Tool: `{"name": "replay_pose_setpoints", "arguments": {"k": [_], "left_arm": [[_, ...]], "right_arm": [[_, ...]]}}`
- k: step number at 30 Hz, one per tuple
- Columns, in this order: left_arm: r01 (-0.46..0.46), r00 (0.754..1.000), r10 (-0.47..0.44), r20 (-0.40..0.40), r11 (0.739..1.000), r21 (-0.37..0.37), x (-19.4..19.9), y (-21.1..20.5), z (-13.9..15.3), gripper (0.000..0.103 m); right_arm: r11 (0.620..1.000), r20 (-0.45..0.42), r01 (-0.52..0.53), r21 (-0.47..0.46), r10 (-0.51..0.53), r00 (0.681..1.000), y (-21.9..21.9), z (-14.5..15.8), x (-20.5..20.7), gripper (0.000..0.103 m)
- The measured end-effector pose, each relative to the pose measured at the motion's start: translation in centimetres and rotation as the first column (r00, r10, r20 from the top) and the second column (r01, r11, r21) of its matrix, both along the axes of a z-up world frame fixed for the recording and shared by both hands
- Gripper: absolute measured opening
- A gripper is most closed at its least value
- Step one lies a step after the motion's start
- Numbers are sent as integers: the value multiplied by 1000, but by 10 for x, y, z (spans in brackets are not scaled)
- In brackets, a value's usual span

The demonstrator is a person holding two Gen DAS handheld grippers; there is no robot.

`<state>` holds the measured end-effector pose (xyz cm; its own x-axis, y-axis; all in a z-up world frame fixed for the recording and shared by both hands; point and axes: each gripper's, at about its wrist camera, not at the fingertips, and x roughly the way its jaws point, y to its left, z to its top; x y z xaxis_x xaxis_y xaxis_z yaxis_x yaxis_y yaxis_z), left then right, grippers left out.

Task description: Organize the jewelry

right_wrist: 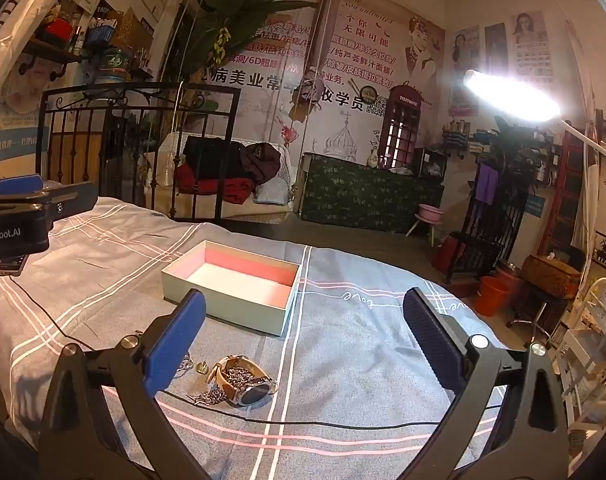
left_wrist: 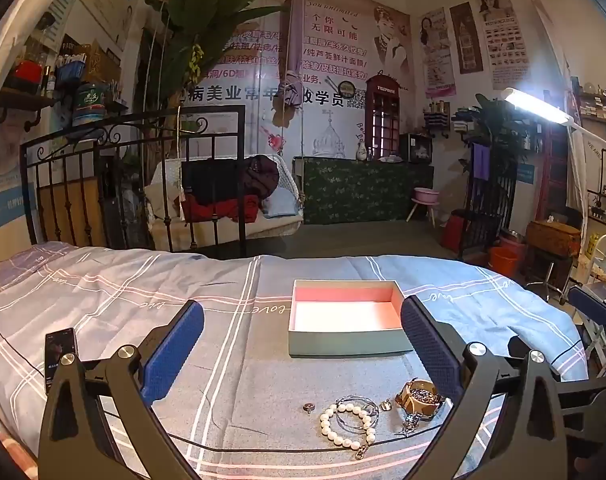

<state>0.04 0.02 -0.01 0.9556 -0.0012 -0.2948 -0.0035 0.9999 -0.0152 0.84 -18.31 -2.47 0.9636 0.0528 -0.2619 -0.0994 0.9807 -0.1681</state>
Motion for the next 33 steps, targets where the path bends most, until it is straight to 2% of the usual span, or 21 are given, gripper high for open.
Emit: {"name": "replay_pose_setpoints", "arguments": {"k": [33], "left_arm": [[-8, 1000, 8, -8, 1000, 8, 1, 2, -8, 97]], "right_arm": [[1000, -12, -11, 8, 11, 1000, 3, -7, 1, 97]]}}
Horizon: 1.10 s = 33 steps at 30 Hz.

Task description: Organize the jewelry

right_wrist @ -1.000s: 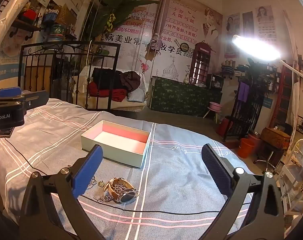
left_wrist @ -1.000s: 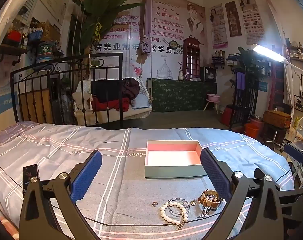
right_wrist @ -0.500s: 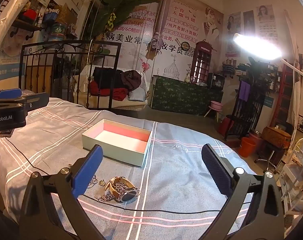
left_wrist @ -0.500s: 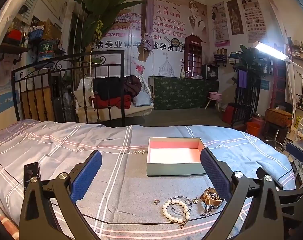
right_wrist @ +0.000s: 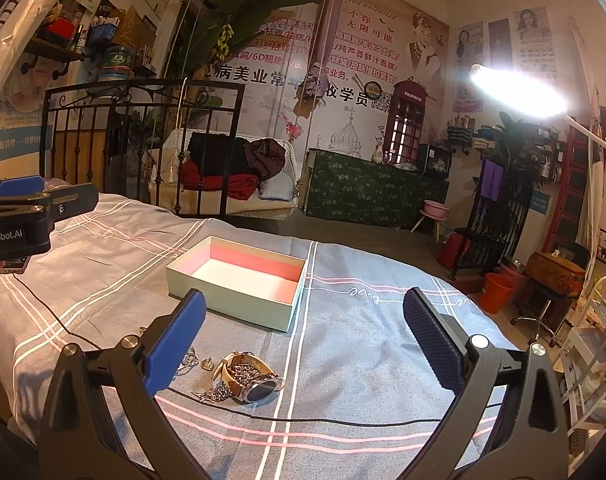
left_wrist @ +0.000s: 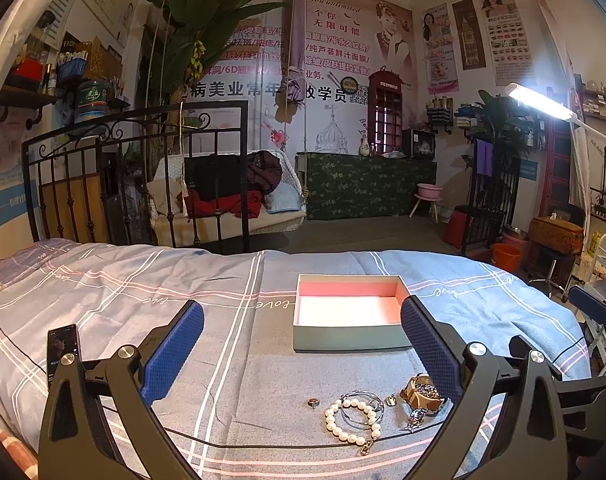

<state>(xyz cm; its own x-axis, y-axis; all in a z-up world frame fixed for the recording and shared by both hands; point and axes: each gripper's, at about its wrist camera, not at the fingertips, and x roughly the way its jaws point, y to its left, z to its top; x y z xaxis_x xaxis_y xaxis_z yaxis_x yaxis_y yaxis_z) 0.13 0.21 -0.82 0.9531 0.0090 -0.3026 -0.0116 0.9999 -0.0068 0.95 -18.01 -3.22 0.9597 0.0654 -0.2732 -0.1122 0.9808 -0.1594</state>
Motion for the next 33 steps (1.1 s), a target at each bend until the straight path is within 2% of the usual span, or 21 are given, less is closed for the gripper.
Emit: {"name": "replay_pose_setpoints", "arguments": {"k": [28, 33], "left_arm": [[5, 1000, -5, -29, 1000, 20, 6, -2, -4, 97], [-11, 1000, 11, -24, 1000, 1, 7, 0, -5, 97]], "right_arm": [[1000, -23, 0, 8, 0, 1000, 0, -5, 3, 97], [1000, -24, 0, 7, 1, 1000, 0, -5, 3, 97]]}}
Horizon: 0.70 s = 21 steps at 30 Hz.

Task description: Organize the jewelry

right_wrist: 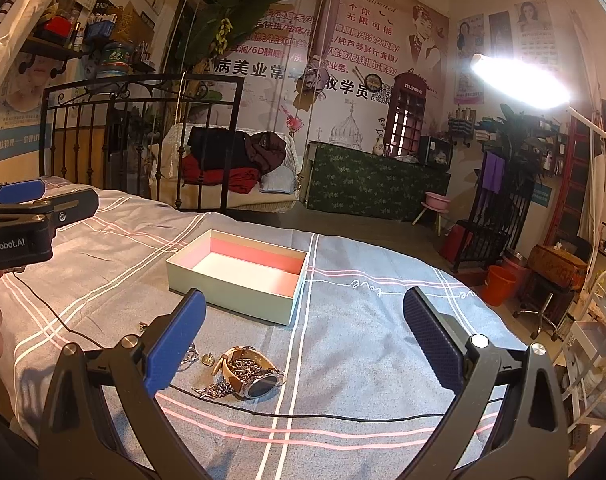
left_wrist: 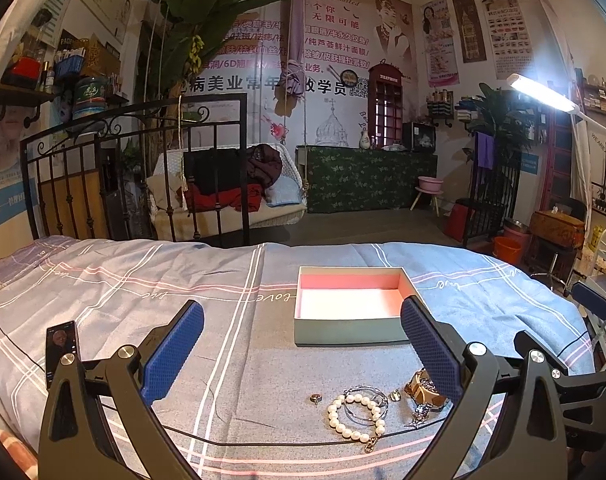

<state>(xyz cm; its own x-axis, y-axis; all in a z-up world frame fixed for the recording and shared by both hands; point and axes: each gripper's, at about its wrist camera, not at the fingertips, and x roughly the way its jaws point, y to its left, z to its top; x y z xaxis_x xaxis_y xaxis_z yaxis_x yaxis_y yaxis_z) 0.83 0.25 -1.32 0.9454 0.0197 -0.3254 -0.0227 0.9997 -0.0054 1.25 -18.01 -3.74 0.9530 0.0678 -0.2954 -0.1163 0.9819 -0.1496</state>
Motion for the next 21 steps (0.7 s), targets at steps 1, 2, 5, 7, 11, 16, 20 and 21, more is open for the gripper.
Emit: {"name": "replay_pose_setpoints", "arguments": {"k": [1, 2, 5, 7, 11, 16, 20, 21], "left_arm": [[-2, 1000, 2, 3, 1000, -8, 0, 1, 0, 97], [0, 1000, 0, -1, 1000, -13, 1, 2, 0, 97], [2, 1000, -2, -4, 999, -37, 2, 3, -1, 97], [12, 1000, -12, -10, 998, -57, 3, 4, -1, 97], [21, 999, -24, -41, 998, -55, 7, 3, -4, 97], [14, 998, -14, -54, 1000, 14, 9, -5, -7, 97], [11, 998, -10, -56, 1000, 4, 11, -4, -7, 97], [13, 998, -13, -58, 1000, 3, 12, -4, -7, 97]], "right_arm": [[1000, -1, -1, 0, 1, 1000, 0, 0, 0, 97], [1000, -1, 0, 0, 0, 1000, 0, 0, 0, 97], [1000, -4, -2, 4, 2, 1000, 0, -1, 1, 97], [1000, -7, -6, 9, 7, 1000, -3, -1, 1, 97], [1000, -28, -26, 15, 27, 999, -4, -3, 6, 97], [999, -25, -37, 11, 37, 999, -3, -2, 6, 97], [999, -24, -39, 23, 39, 999, -5, 1, 7, 97], [999, -29, -40, 26, 41, 999, -6, 1, 8, 97]]}}
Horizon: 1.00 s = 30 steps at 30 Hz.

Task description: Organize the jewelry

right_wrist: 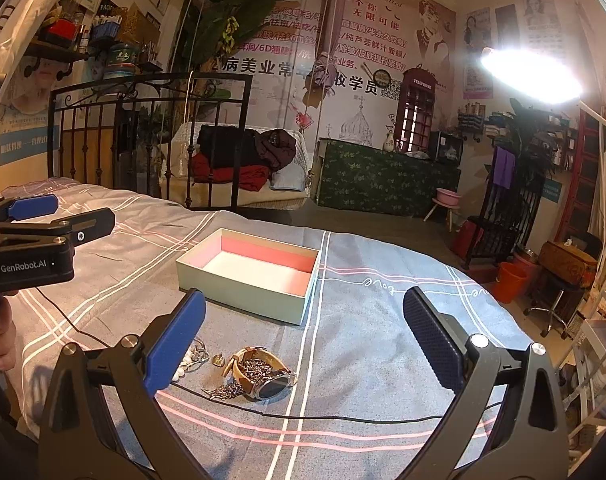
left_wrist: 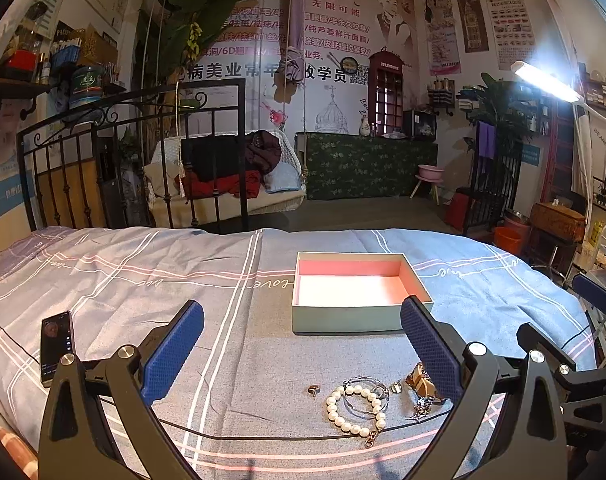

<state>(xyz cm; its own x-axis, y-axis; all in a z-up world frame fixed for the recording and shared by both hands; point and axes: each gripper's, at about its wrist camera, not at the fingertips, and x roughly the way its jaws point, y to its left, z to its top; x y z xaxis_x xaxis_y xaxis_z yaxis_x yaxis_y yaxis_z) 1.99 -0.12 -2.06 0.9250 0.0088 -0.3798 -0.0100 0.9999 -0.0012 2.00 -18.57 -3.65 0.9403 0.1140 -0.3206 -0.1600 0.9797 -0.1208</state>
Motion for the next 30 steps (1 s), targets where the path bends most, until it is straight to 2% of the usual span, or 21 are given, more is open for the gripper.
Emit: {"name": "replay_pose_setpoints", "arguments": {"k": [8, 13, 16, 21, 23, 27, 30], "left_arm": [[34, 999, -33, -38, 999, 18, 7, -3, -8, 97], [77, 985, -76, -156, 997, -5, 21, 6, -27, 97], [94, 958, -100, -268, 995, -35, 31, 15, -44, 97], [113, 884, -117, -452, 993, -36, 53, 22, -79, 97], [93, 866, -101, -489, 995, -41, 62, 25, -91, 97], [56, 840, -116, -530, 990, -128, 89, 35, -104, 96], [69, 836, -111, -537, 993, -99, 103, 32, -109, 85]], "right_arm": [[1000, -41, -10, 1, 10, 999, 1, -2, 11, 97], [995, -184, -86, 44, 93, 979, 1, -14, 30, 97], [991, -275, -111, 71, 127, 953, 4, -27, 41, 97], [990, -373, -121, 78, 142, 917, 4, -49, 57, 97], [987, -410, -144, 71, 161, 898, 6, -59, 63, 97], [981, -458, -157, 115, 192, 868, 7, -72, 78, 97], [983, -461, -150, 110, 184, 868, 8, -74, 84, 97]]}}
